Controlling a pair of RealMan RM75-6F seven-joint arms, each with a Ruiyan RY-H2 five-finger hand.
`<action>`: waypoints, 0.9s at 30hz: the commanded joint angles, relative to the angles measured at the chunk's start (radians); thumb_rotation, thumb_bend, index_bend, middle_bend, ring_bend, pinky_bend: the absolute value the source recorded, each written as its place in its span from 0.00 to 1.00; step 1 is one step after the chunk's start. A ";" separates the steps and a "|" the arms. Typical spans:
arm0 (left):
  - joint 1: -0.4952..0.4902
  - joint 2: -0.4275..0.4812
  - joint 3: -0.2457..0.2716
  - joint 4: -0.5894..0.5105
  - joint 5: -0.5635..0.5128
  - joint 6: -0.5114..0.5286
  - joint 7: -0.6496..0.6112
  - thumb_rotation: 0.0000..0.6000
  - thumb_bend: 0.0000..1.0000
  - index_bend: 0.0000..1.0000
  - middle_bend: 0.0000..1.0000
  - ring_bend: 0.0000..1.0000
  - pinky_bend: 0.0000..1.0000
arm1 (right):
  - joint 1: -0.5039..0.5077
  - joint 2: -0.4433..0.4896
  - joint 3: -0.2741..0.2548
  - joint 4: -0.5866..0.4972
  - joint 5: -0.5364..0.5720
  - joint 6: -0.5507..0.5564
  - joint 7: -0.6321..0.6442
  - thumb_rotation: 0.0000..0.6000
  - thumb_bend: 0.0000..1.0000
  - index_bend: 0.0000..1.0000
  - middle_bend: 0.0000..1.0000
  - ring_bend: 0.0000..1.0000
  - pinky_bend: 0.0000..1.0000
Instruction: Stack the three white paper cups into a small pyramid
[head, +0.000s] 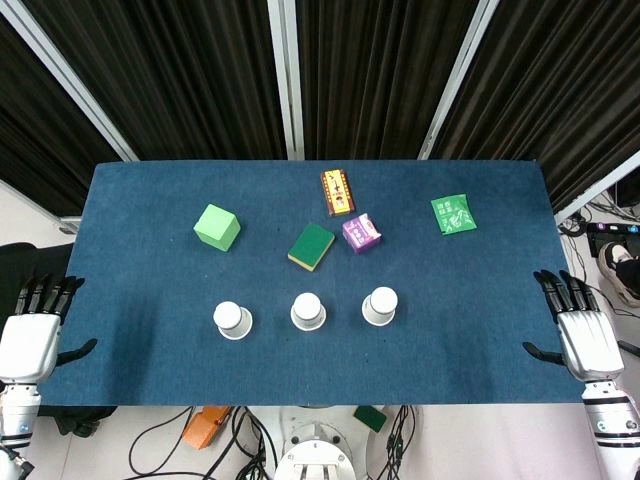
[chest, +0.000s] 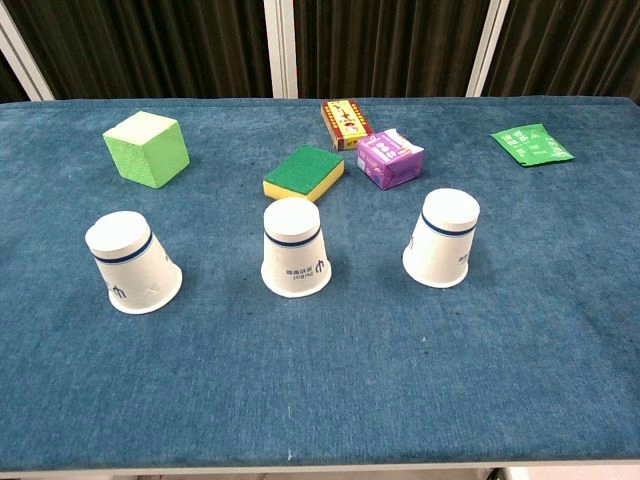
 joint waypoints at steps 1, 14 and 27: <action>-0.002 -0.002 0.000 -0.001 0.004 0.000 -0.001 1.00 0.00 0.14 0.15 0.07 0.00 | 0.004 0.002 -0.007 0.002 -0.009 -0.009 0.014 1.00 0.04 0.05 0.14 0.01 0.16; -0.018 -0.010 -0.008 -0.021 0.017 -0.005 0.010 1.00 0.00 0.14 0.16 0.08 0.00 | 0.181 -0.057 0.031 -0.038 -0.028 -0.227 -0.018 1.00 0.10 0.08 0.14 0.01 0.18; -0.044 -0.011 -0.014 -0.022 0.008 -0.042 0.027 1.00 0.00 0.14 0.16 0.08 0.00 | 0.381 -0.265 0.103 -0.034 0.146 -0.467 -0.166 1.00 0.32 0.24 0.14 0.01 0.18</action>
